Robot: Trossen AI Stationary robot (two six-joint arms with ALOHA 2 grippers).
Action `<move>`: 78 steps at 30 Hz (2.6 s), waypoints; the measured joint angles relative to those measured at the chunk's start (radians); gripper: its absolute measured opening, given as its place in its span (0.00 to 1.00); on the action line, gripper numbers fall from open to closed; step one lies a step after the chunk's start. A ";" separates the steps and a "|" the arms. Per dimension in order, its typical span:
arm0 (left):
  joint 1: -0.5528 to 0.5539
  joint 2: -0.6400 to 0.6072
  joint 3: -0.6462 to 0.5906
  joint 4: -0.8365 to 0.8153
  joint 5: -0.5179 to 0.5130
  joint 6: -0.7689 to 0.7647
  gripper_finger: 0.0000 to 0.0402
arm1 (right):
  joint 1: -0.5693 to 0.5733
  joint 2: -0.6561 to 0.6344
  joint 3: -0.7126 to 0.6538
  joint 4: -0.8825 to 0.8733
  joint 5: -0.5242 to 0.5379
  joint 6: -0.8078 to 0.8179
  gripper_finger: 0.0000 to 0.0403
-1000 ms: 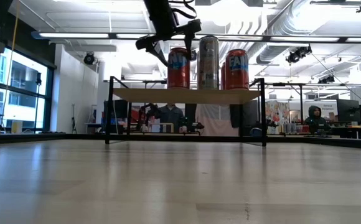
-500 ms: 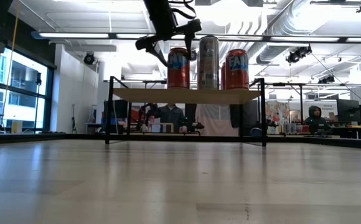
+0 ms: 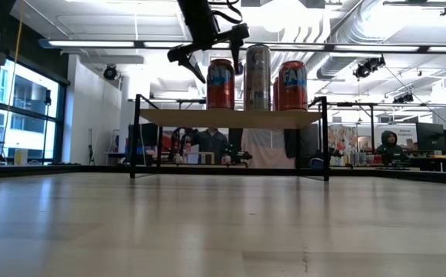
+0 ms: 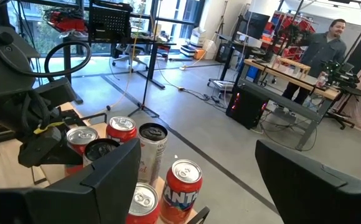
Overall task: Place canned beverage on shelf
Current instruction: Put the red soda can aligned with the other red soda can on the shelf
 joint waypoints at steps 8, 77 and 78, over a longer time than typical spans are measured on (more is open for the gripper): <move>0.000 0.000 0.000 0.004 0.007 0.000 0.98 | 0.000 0.000 0.000 0.000 -0.002 0.000 0.75; 0.214 -0.327 -0.193 0.065 0.368 0.847 0.98 | 0.000 0.057 0.000 0.073 -0.080 0.344 0.75; 0.219 -0.327 -0.203 0.079 0.377 0.848 0.98 | 0.000 0.057 0.000 0.070 -0.095 0.354 0.75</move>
